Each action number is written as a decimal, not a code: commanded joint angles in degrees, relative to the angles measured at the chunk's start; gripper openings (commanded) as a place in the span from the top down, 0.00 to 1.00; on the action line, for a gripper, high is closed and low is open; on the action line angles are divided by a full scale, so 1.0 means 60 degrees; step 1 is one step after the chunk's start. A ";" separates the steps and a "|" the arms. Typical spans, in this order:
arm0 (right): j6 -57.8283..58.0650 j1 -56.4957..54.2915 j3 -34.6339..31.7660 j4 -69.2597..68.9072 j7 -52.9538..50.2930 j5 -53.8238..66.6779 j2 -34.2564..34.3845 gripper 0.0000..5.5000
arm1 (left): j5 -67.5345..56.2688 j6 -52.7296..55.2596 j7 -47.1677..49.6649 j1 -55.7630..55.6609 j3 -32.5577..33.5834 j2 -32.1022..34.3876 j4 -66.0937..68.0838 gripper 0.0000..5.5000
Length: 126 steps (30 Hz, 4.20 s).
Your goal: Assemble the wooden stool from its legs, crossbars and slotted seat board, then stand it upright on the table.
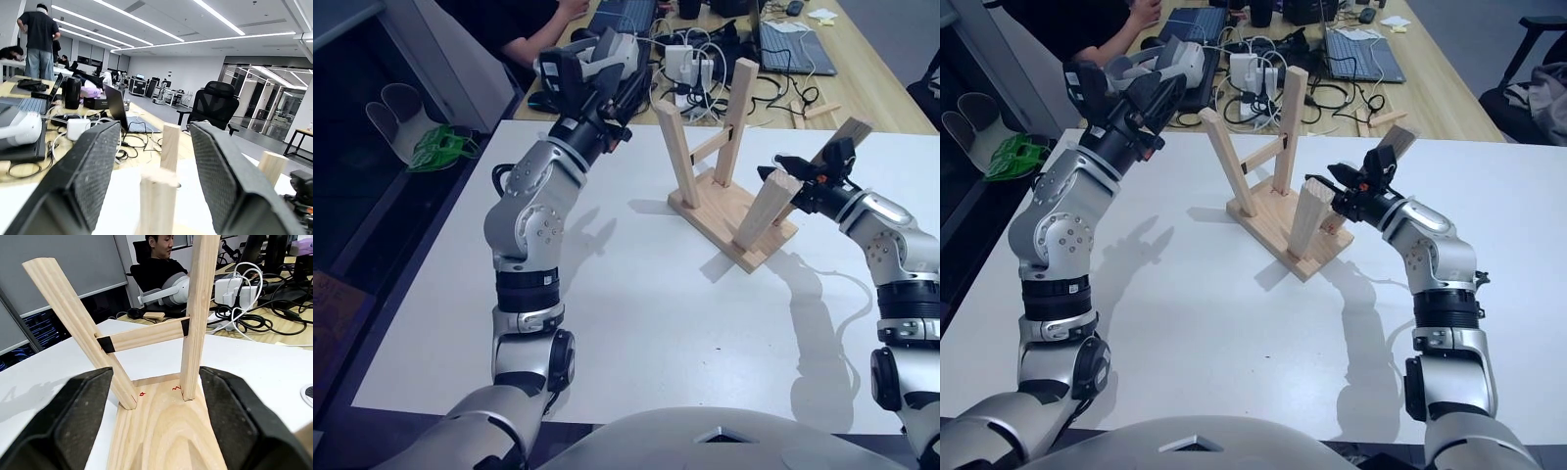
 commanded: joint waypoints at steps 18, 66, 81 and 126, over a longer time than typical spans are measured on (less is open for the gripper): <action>0.2302 -0.1524 -0.0179 -0.4925 -0.2098 0.0993 -0.0017 0.41 | 0.3473 -0.4288 0.1476 -0.3737 -0.0394 -0.1056 1.0316 0.52; -0.2014 0.4971 0.0963 -0.0023 -0.0175 -0.4111 -0.1044 0.99 | 0.5086 0.1998 -0.0768 0.3021 -0.4716 0.0198 0.1690 1.00; -0.1761 0.5018 0.1093 0.0035 0.0690 -0.3770 -0.1168 0.99 | 0.4653 0.1319 -0.1512 0.2849 -0.4637 -0.0133 0.2199 1.00; 0.0135 0.5179 0.0169 -0.2147 0.2486 -0.1355 -0.1381 0.99 | 0.2541 0.2462 -0.3570 0.2985 -0.3607 0.0430 0.0624 1.00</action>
